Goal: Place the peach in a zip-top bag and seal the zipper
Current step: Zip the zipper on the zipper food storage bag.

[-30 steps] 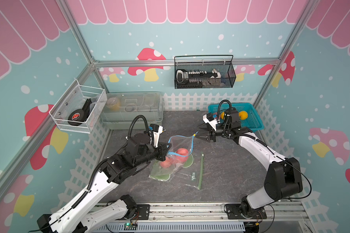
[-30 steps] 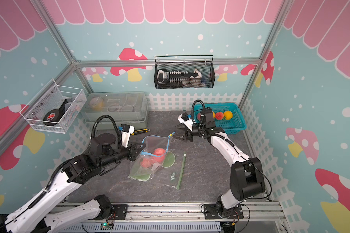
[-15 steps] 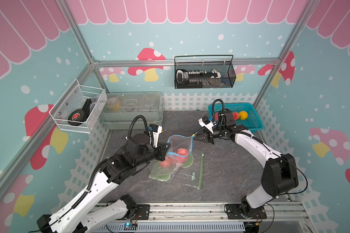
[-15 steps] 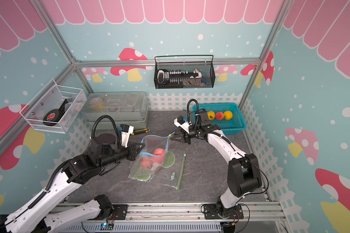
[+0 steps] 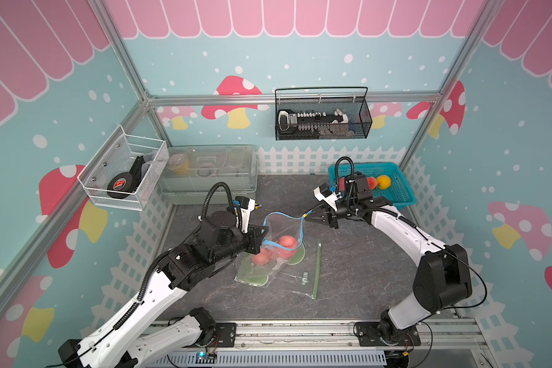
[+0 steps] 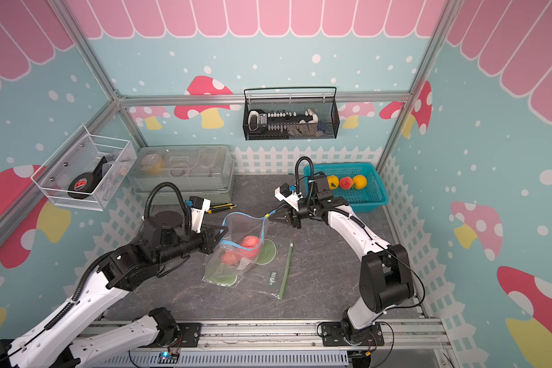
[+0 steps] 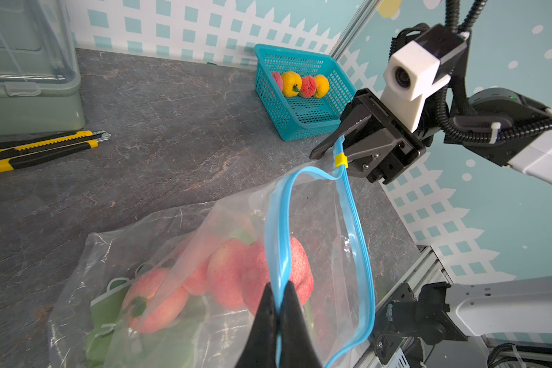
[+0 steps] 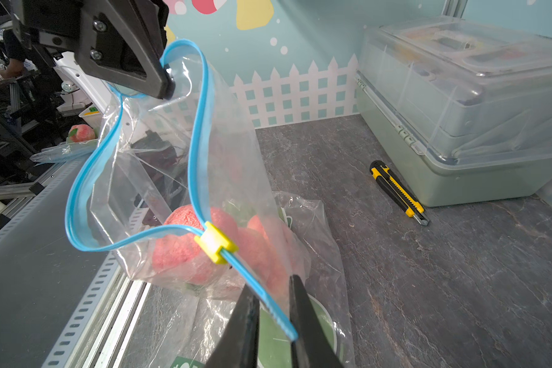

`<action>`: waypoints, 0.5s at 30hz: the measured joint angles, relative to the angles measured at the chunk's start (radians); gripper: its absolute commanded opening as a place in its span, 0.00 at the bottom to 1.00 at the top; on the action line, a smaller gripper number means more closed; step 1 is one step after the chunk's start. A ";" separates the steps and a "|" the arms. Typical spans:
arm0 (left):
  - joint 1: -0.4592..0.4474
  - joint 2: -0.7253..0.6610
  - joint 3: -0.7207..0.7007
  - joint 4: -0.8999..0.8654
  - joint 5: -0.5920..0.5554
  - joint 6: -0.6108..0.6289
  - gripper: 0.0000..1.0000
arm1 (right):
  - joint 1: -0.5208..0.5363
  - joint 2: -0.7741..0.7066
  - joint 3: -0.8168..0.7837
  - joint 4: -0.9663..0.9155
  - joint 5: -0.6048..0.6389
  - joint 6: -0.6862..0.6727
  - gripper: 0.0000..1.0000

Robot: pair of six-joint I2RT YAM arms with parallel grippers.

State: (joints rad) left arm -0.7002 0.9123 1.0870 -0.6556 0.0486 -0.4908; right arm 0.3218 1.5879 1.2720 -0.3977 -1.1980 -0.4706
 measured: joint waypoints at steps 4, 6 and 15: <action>0.001 0.000 0.000 0.000 0.000 0.000 0.00 | 0.001 -0.010 0.000 0.000 -0.007 0.000 0.09; 0.002 0.000 0.000 0.000 0.000 0.000 0.00 | 0.001 -0.011 0.000 -0.001 -0.009 0.000 0.01; 0.018 0.000 0.002 -0.008 -0.011 0.008 0.24 | 0.001 -0.068 -0.021 -0.014 0.053 0.010 0.00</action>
State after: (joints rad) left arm -0.6819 0.9127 1.0885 -0.6632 0.0372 -0.4831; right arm 0.3229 1.5200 1.2507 -0.4118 -1.1450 -0.4610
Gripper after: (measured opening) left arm 0.175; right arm 0.055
